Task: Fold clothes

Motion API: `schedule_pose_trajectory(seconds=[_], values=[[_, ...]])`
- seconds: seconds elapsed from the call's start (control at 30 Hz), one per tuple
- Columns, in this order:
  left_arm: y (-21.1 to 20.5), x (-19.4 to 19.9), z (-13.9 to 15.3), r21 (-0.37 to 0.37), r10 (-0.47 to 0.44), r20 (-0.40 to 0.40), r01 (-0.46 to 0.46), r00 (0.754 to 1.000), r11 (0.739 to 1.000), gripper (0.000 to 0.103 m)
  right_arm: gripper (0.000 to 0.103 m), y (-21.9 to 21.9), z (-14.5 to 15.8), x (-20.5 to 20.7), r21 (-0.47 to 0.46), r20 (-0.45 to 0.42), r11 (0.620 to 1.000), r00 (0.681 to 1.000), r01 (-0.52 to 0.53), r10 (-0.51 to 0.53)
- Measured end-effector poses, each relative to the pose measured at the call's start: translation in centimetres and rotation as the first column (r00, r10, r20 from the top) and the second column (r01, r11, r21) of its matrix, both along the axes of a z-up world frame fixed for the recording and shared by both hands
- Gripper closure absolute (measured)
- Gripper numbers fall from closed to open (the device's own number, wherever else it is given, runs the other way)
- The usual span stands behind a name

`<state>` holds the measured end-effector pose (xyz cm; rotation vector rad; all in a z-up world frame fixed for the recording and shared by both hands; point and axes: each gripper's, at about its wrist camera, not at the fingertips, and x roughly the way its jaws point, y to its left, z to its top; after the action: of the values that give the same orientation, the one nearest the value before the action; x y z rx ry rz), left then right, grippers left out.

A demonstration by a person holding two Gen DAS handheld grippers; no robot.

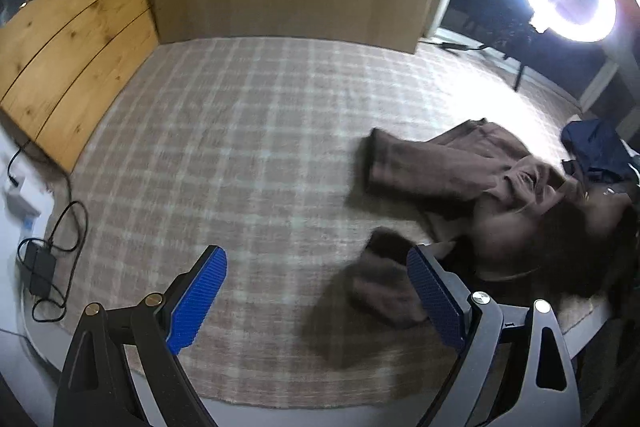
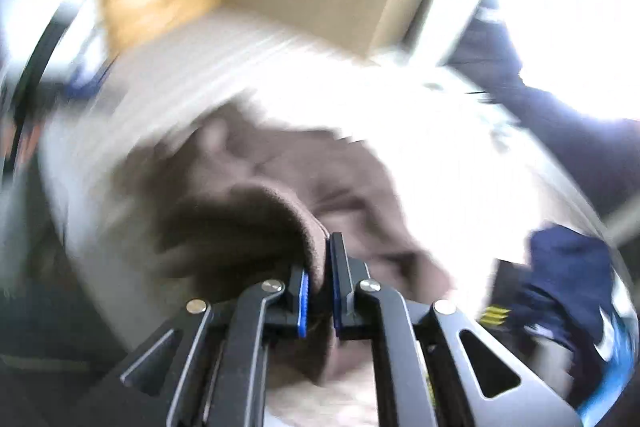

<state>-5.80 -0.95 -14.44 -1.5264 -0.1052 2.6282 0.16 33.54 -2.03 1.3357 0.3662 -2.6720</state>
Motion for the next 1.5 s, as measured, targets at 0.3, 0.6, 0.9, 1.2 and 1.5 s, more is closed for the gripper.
schedule_pose_trajectory(seconds=[0.3, 0.6, 0.9, 1.2, 1.5], values=[[9.8, -2.9, -0.1, 0.007, -0.205, 0.009, 0.204, 0.979, 0.979, 0.011, 0.049, 12.0, 1.5, 1.7, 0.058, 0.003, 0.963, 0.965, 0.262, -0.263], [23.3, -11.7, -3.9, -0.055, -0.495, 0.055, 0.498, 0.867, 0.866, 0.011, 0.049, 18.2, -5.8, -0.5, -0.216, 0.223, 0.896, 0.913, 0.387, -0.341], [29.0, -12.8, -7.5, -0.034, -0.607, 0.152, 0.618, 0.78, 0.785, 0.064, 0.045, 15.5, -13.1, -3.2, -0.336, 0.379, 0.883, 0.905, 0.329, -0.193], [25.3, -12.0, -4.9, 0.071, -0.545, 0.073, 0.541, 0.835, 0.838, 0.097, 0.096, 16.0, -11.0, -2.3, -0.473, 0.26, 0.841, 0.953, 0.264, -0.153], [20.3, -10.3, 2.8, 0.066, -0.517, -0.128, 0.528, 0.846, 0.847, 0.097, 0.098, 16.5, -4.5, 1.0, -0.474, 0.082, 0.835, 0.959, 0.278, -0.273]])
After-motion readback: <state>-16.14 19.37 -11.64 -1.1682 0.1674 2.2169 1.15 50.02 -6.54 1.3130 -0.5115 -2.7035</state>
